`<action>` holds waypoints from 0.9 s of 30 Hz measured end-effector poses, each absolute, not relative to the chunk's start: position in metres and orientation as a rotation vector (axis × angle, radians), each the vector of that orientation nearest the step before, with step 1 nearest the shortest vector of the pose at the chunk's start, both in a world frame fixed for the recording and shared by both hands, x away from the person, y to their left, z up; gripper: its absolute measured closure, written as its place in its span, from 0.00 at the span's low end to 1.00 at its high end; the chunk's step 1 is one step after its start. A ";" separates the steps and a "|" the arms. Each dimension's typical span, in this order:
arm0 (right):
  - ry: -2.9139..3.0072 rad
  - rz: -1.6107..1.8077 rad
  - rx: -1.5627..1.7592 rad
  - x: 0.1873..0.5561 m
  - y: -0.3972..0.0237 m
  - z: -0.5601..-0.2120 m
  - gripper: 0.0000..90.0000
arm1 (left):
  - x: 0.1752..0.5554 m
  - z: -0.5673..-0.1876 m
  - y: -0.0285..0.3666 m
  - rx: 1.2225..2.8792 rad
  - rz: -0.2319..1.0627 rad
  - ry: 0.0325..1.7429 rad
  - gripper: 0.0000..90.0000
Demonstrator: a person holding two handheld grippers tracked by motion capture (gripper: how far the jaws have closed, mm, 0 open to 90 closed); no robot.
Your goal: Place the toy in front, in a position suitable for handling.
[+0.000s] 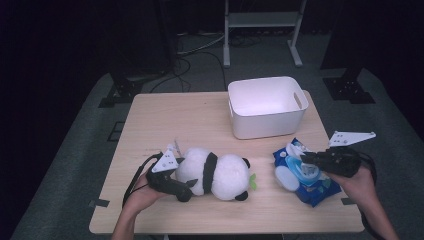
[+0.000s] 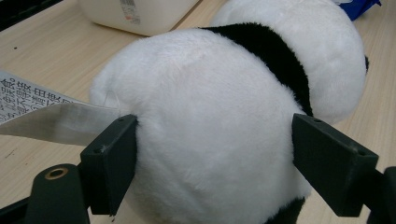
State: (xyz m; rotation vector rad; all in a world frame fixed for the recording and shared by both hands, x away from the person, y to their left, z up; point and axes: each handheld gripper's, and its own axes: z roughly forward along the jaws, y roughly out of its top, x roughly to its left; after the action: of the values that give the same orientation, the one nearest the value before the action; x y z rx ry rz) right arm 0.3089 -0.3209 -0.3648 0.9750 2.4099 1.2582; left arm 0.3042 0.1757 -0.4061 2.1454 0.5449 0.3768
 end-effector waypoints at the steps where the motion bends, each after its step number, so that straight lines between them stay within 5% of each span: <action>1: 2.415 1.274 0.956 0.308 -0.317 -0.360 0.92 | 0.304 -0.406 0.176 2.145 0.377 0.545 0.20; 9: 2.503 1.384 0.786 0.309 -0.266 -0.341 0.91 | 0.304 -0.407 0.176 2.140 0.375 0.546 0.19; 27: 2.750 1.332 0.550 0.325 -0.159 -0.359 0.91 | 0.300 -0.406 0.164 2.142 0.365 0.539 0.18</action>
State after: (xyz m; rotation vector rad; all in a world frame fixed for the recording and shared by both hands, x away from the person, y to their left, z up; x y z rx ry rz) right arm 0.3248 -0.1588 -0.3590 0.5497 2.7503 1.3325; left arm 0.2999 0.1644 -0.4065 2.1417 0.5394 0.3648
